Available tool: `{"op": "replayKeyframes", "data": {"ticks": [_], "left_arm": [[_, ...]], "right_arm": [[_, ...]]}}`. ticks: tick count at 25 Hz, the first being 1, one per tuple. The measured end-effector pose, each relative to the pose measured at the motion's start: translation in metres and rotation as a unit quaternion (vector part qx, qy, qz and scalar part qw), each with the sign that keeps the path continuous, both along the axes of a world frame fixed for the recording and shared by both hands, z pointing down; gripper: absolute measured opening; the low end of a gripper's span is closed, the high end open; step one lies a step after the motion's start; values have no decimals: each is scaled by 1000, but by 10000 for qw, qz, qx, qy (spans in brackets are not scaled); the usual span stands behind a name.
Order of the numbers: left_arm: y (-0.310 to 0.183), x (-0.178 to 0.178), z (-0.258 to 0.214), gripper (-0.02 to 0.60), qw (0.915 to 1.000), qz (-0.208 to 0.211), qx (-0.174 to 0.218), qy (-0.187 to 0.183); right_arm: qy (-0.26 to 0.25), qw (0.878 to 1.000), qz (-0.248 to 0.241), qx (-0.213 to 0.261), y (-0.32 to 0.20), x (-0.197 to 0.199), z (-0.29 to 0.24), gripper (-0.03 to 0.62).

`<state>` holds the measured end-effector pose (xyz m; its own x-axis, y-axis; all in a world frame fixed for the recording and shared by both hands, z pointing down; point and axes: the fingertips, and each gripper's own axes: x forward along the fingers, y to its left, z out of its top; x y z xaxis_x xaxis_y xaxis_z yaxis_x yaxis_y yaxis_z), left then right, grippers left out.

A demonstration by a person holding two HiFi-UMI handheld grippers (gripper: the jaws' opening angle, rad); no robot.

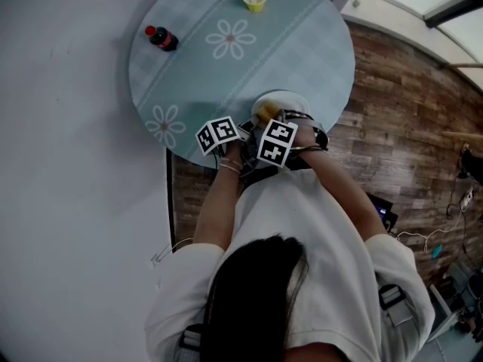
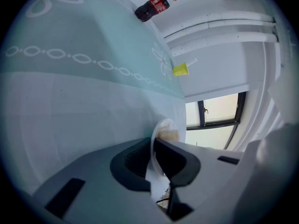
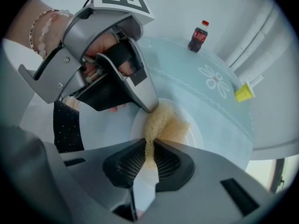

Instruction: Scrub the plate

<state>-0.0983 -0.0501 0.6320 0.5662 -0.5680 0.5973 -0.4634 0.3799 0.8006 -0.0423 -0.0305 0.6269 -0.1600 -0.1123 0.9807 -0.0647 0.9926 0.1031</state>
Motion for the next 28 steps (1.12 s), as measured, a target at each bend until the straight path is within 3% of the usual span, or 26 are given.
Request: {"op": "replayKeyframes", "data": {"ticks": [28], "left_arm": [[0,0,0,38,10000,46,5,67]], "right_arm": [[-27,9987,499,43,-8,34,-1,60]]}}
